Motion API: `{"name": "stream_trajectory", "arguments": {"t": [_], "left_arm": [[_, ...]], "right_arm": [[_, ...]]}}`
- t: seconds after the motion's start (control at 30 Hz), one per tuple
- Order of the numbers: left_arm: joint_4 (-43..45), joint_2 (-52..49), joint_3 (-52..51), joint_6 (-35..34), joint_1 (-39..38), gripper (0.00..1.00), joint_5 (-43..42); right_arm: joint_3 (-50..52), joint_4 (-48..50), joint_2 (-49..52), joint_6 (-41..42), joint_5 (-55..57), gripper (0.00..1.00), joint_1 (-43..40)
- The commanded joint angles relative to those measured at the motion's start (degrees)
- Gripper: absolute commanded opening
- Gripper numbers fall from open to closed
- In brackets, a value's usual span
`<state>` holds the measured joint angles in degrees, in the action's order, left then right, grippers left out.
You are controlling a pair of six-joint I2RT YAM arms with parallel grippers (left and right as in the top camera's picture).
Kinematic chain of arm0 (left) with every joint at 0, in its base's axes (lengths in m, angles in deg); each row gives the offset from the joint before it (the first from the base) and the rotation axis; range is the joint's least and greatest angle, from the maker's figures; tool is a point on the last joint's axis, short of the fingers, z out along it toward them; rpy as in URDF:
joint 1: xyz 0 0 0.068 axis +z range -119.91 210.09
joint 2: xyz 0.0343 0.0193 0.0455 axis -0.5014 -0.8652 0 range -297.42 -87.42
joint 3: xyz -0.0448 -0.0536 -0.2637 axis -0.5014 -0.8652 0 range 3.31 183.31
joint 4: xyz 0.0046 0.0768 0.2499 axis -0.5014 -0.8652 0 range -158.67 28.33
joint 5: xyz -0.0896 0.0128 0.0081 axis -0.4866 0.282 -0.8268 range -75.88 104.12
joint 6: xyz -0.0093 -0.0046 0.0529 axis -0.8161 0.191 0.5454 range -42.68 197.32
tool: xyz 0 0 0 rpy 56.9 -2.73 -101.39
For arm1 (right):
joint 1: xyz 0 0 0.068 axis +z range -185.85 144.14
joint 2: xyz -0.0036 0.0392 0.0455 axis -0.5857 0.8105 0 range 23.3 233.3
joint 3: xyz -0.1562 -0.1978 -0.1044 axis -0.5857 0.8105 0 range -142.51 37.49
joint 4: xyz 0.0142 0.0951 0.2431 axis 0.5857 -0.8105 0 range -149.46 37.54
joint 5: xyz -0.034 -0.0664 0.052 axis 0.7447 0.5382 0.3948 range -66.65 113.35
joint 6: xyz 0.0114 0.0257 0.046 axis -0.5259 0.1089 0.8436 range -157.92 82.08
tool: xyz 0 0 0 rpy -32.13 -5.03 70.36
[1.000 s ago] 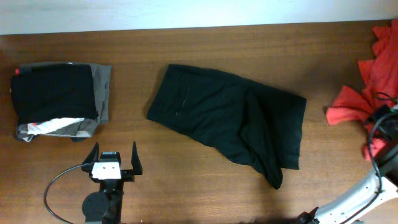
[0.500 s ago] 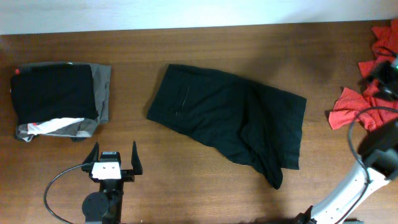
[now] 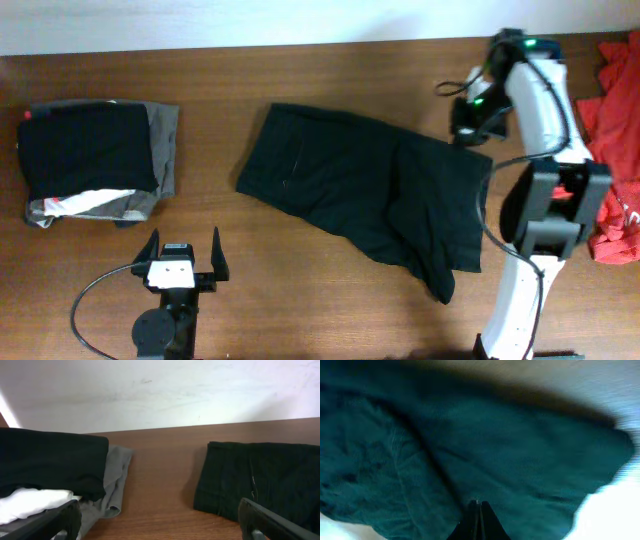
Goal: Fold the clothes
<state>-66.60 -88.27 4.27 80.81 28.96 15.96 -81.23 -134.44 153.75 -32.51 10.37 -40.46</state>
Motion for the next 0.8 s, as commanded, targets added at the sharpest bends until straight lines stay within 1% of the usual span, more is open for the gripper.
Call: {"name": "stream_trajectory", "arguments": {"t": [0.0,0.3,0.43,0.63,0.77], "left_arm": [[0.13,0.44,-0.37,0.70,-0.22,0.99,-0.81],[0.13,0.44,-0.37,0.70,-0.22,0.99,-0.81],[0.13,0.44,-0.37,0.70,-0.22,0.99,-0.81],[0.13,0.44,-0.37,0.70,-0.22,0.99,-0.81],[0.13,0.44,-0.37,0.70,-0.22,0.99,-0.81]], "right_arm": [[2.08,0.17,0.22,0.55,-1.53,0.04,4.20],[2.16,-5.73,0.09,0.46,-1.55,0.05,13.90],[3.32,-6.51,0.09,1.14,-1.16,0.10,16.35],[8.72,-4.02,0.09,4.20,-1.22,0.12,18.47],[12.59,-1.42,0.11,5.64,-1.09,0.16,19.91]]}}
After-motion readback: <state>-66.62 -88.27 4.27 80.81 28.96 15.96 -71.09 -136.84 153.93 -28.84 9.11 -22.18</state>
